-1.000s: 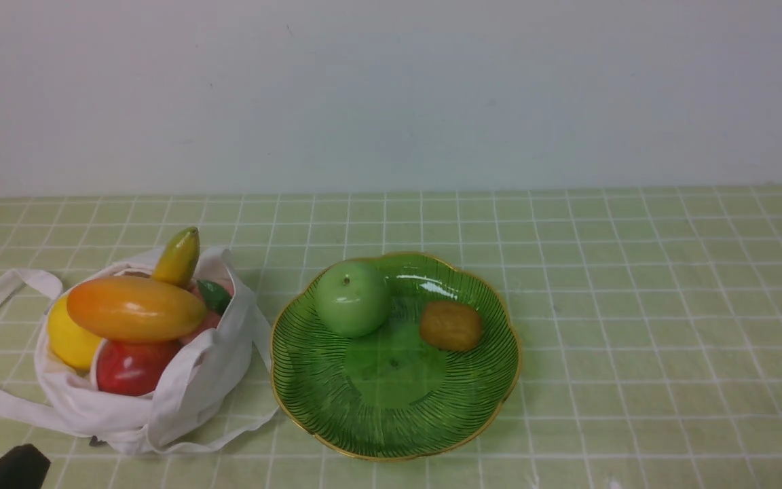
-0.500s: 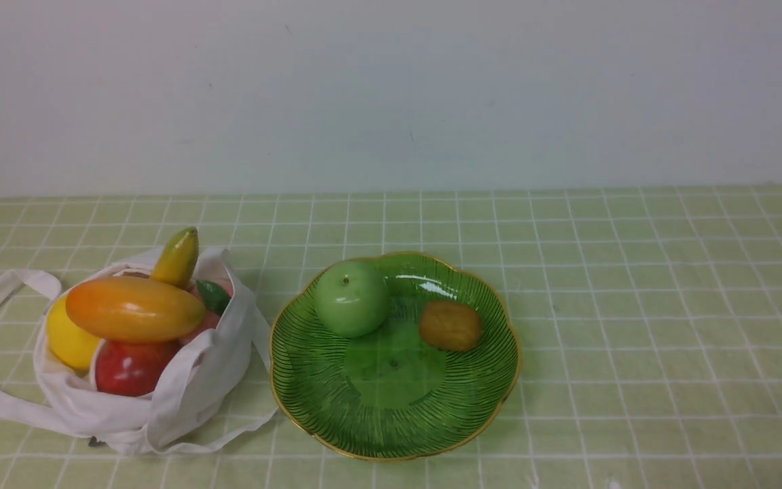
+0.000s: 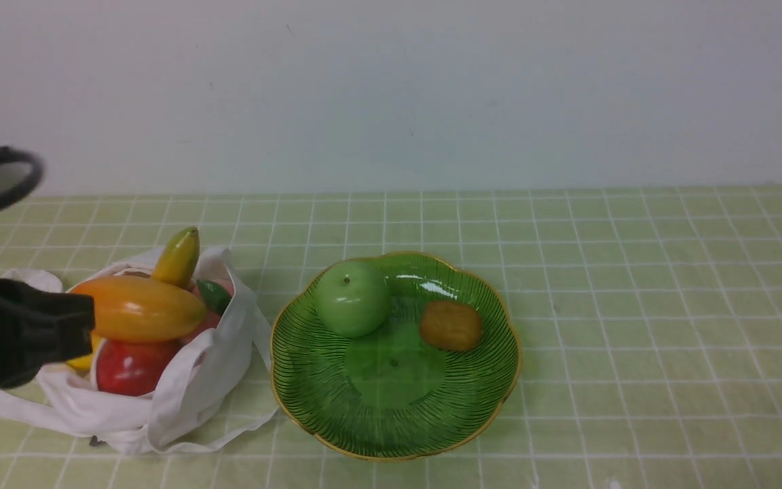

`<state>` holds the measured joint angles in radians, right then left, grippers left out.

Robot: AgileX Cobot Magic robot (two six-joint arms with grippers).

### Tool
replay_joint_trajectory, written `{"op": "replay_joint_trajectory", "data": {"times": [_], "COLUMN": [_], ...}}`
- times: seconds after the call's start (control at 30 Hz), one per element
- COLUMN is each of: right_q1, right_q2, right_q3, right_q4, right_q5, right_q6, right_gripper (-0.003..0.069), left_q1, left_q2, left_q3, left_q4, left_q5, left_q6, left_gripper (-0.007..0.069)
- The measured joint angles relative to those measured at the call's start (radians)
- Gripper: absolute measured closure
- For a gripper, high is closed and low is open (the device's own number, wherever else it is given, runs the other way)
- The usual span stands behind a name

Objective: Take the fruit out of the bag on the green coffee tablecloth and place them on the plate.
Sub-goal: 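Reach into the cloth bag and grasp the fruit inside with the left gripper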

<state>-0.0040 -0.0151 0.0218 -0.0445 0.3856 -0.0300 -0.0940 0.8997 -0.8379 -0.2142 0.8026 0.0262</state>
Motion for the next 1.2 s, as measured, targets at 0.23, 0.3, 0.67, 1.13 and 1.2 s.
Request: {"op": "replay_joint_trajectory", "data": {"times": [0.23, 0.3, 0.67, 1.13, 1.2], "right_q1": [0.000, 0.000, 0.000, 0.000, 0.000], "right_q2": [0.000, 0.000, 0.000, 0.000, 0.000], "right_q3": [0.000, 0.000, 0.000, 0.000, 0.000], "right_q4": [0.000, 0.000, 0.000, 0.000, 0.000], "right_q5": [0.000, 0.000, 0.000, 0.000, 0.000], "right_q6": [0.000, 0.000, 0.000, 0.000, 0.000], "right_gripper": [0.0671, 0.0671, 0.0671, 0.0671, 0.0671], "left_q1": [0.004, 0.017, 0.117, 0.117, 0.117], "left_q2": [0.289, 0.348, 0.665, 0.750, 0.751], "left_q3": [-0.280, -0.340, -0.628, -0.634, -0.634], "left_q4": [0.182, 0.194, 0.155, 0.048, 0.059], "left_q5": [0.235, 0.282, 0.424, 0.429, 0.429], "left_q6": [-0.217, -0.246, 0.083, 0.747, 0.792], "left_gripper": [0.0632, 0.0632, 0.0632, 0.0515, 0.0433]}}
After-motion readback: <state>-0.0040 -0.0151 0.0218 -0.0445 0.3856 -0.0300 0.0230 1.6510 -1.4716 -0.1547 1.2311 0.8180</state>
